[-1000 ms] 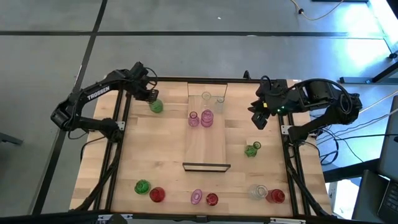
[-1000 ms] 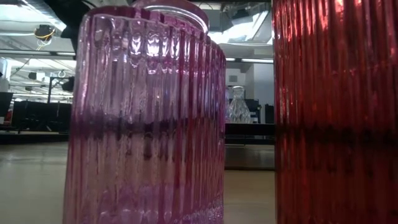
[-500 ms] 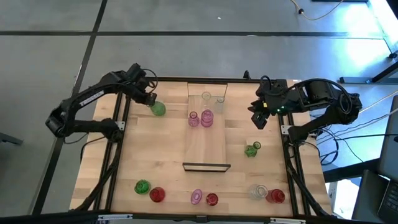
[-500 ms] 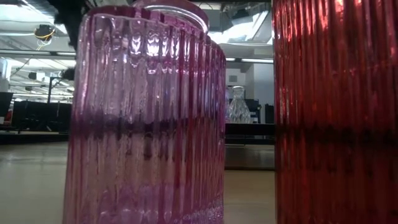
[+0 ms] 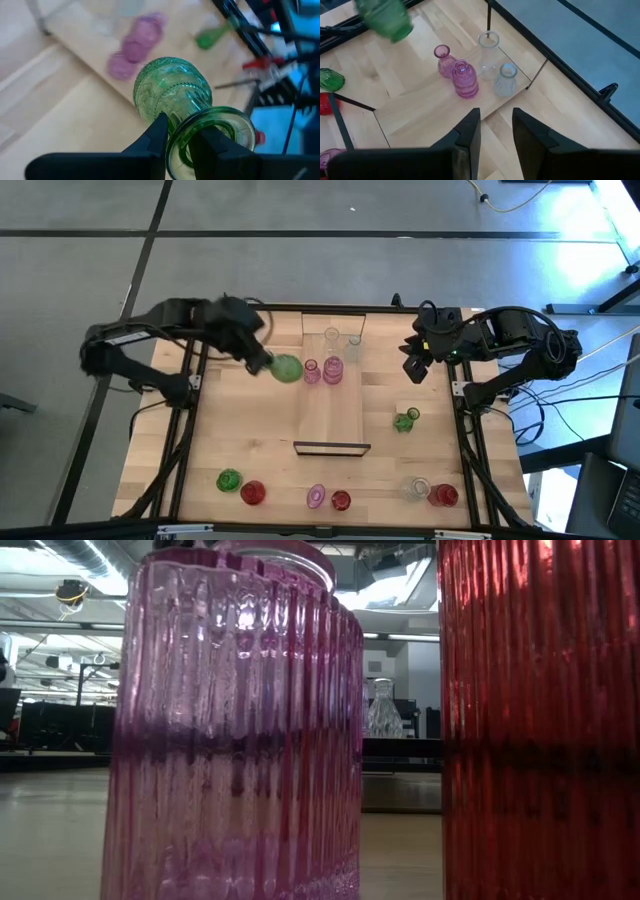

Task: Sort vases onto shelf
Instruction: Put the top green vase on the shelf

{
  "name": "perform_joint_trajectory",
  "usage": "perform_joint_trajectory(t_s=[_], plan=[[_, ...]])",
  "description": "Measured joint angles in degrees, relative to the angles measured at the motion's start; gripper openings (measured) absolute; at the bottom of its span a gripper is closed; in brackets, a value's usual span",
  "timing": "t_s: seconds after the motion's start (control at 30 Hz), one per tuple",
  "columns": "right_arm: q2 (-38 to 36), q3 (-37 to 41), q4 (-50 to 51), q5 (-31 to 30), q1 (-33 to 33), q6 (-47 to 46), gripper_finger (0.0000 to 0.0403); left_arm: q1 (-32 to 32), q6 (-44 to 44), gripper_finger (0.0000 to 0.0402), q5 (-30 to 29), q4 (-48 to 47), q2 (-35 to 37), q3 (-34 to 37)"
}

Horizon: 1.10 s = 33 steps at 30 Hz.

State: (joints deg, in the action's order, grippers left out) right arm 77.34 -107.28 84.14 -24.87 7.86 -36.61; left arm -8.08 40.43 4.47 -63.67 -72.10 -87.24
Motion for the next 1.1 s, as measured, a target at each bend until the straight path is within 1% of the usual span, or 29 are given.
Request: perform_joint_trajectory(t_s=[0.1, 0.17, 0.27, 0.4, 0.5, 0.63, 0.8, 1.0, 1.1], plan=[[0.00, 0.00, 0.02, -0.02, 0.00, 0.01, 0.0097, 3.25, -0.15, 0.0048, -0.50, -5.30, -7.18, -6.96], [0.00, 0.00, 0.02, 0.00, 0.00, 0.09, 0.0097, 3.88, -1.49, 0.0048, -0.77, -8.45, -12.26, -10.90], [0.00, 0.00, 0.02, 0.00, 0.00, 0.61, 0.0097, 3.90, -3.80, 0.0048, -0.62, -10.79, -18.91, -15.87], [0.00, 0.00, 0.06, 0.44, 0.00, 0.60, 0.0097, 3.77, -6.64, 0.0048, 3.18, -10.60, -26.61, -20.39], [0.00, 0.00, 0.17, 1.79, 0.00, 0.55, 0.0097, 4.55, -7.96, 0.0048, 3.85, -12.06, -31.23, -22.01], [0.02, 0.00, 0.60, 3.75, 0.00, 0.49, 0.0097, 4.68, -8.99, 0.0048, 4.14, -16.50, -34.35, -22.60], [0.02, 0.00, 1.52, 3.90, 0.00, 0.51, 0.0097, 4.38, -9.46, 0.0048, 3.44, -14.42, -36.39, -22.60], [0.02, 0.00, 1.55, 3.92, 0.00, 0.79, 0.0097, 3.96, -9.36, 0.0048, 2.86, -15.40, -37.98, -22.47], [0.02, 0.00, 1.58, 3.93, 0.00, 0.89, 0.0097, 3.96, -9.50, 0.0048, 2.96, -12.93, -38.79, -22.47]])
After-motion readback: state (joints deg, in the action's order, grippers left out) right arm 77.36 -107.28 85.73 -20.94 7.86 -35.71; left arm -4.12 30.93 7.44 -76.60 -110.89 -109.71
